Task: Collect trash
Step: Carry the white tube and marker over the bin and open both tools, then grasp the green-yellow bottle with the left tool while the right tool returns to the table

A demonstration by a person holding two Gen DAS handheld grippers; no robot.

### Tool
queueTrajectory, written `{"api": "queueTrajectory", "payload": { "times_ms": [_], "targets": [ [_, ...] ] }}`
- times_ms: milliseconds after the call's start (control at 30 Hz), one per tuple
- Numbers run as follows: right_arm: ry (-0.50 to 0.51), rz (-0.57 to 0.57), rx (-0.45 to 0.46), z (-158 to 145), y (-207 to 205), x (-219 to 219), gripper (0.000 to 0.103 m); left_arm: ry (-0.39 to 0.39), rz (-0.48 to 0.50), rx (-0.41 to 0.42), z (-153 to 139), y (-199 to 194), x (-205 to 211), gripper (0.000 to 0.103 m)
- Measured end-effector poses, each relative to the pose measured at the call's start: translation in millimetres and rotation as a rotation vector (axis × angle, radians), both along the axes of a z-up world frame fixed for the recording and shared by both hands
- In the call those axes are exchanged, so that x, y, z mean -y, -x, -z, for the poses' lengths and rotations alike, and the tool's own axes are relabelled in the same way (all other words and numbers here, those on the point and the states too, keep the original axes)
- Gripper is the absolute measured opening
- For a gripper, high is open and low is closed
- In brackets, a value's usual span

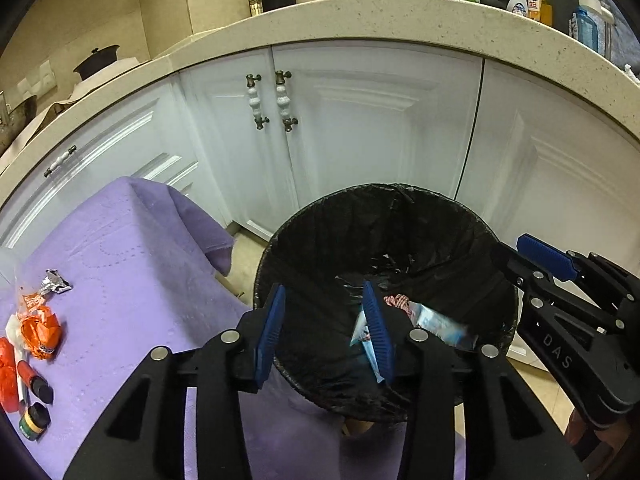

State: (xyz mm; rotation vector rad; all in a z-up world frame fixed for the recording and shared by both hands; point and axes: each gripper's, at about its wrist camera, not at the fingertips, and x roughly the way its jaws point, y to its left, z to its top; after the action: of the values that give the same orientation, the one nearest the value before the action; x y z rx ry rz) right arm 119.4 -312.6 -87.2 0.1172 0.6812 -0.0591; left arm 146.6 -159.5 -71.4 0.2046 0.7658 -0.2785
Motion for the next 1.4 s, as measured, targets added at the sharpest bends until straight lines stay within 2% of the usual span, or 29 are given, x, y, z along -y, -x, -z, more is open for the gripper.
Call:
{"api": "queueTrajectory", "payload": {
  "times_ms": [267,500,833,1067,1200,1300,1400],
  "targets": [
    [-0.004,-0.055,0.014,-9.8,6.2,-23.8,0.030,0.022,-0.043,0.019,-13.1,10.9,-31.8,0.042],
    [-0.023,-0.155,0.022,-20.7,11.3,-66.4,0.030,0.027,-0.140,0.038,-22.2,34.2,-90.8,0.042],
    [-0.009,-0.354,0.038,-38.7,24.9,-162.3,0.030,0.017,-0.320,0.048,-24.0,68.7,-187.7,0.045],
    [0.008,-0.475,0.030,-39.4,35.0,-222.5,0.031,0.020,-0.425,0.041,-19.1,89.6,-246.5,0.045],
    [0.016,-0.524,0.016,-37.0,39.0,-246.0,0.031,0.023,-0.448,0.035,-16.5,97.6,-264.2,0.046],
    [0.024,-0.552,0.002,-34.2,41.1,-260.3,0.031,0.023,-0.446,0.032,-14.7,100.4,-271.6,0.053],
    [0.030,-0.563,-0.005,-32.3,43.5,-266.6,0.031,0.020,-0.434,0.032,-14.8,97.9,-276.5,0.055]
  ]
}}
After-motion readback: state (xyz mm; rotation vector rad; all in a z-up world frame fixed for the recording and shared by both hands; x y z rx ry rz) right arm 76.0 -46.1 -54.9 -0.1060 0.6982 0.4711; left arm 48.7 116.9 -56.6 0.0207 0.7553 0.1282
